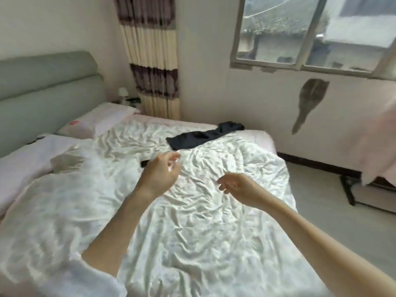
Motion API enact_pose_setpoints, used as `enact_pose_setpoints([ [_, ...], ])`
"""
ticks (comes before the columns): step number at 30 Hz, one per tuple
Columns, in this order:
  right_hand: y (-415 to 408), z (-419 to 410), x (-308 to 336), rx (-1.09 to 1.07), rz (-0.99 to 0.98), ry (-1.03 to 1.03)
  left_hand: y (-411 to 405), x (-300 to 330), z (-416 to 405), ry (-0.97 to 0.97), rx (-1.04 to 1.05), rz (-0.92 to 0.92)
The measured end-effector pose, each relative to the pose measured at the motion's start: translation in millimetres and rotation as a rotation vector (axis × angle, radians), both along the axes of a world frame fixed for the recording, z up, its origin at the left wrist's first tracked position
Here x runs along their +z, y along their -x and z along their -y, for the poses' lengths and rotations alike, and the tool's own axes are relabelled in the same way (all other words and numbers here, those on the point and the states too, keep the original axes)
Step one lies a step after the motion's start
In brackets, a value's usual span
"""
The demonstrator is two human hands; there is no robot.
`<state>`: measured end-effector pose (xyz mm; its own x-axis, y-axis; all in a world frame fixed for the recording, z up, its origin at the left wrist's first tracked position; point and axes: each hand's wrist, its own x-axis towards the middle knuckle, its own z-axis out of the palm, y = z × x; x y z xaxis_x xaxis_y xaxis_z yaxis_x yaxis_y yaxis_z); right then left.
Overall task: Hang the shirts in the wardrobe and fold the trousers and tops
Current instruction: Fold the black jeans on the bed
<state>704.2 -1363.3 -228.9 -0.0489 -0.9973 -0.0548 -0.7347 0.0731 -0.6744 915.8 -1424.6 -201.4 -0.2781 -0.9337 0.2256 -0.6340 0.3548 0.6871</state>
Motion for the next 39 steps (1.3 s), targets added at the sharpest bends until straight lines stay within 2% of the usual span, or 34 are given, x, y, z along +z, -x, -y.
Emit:
enact_pose_setpoints([
  [4, 94, -35, -2, -0.356, 0.068, 0.031, 117, -7, 26, -0.002, -0.309, 0.018],
  [8, 158, -75, 3, -0.518, 0.103, 0.031, 198, -16, 17, -0.019, -0.485, -0.013],
  [14, 282, -138, 0, -0.697, 0.08, 0.06, 337, -25, -9, -0.017, -0.643, 0.095],
  [20, 446, -177, -22, -0.735, 0.112, 0.068, 508, -41, -59, -0.001, -0.605, 0.098],
  [25, 578, -215, -23, -0.69, 0.138, 0.022, 656, -49, -107, -0.104, -0.538, 0.042],
  [30, 670, -224, -31, -0.691, 0.146, 0.004, 749, -55, -116, -0.14, -0.484, -0.027],
  [34, 703, -193, -45, -0.666, 0.172, -0.025, 770, -69, -98, -0.16, -0.446, -0.007],
  [39, 710, -113, -58, -0.442, 0.185, -0.109, 751, -89, -25, -0.191, -0.26, 0.002],
])
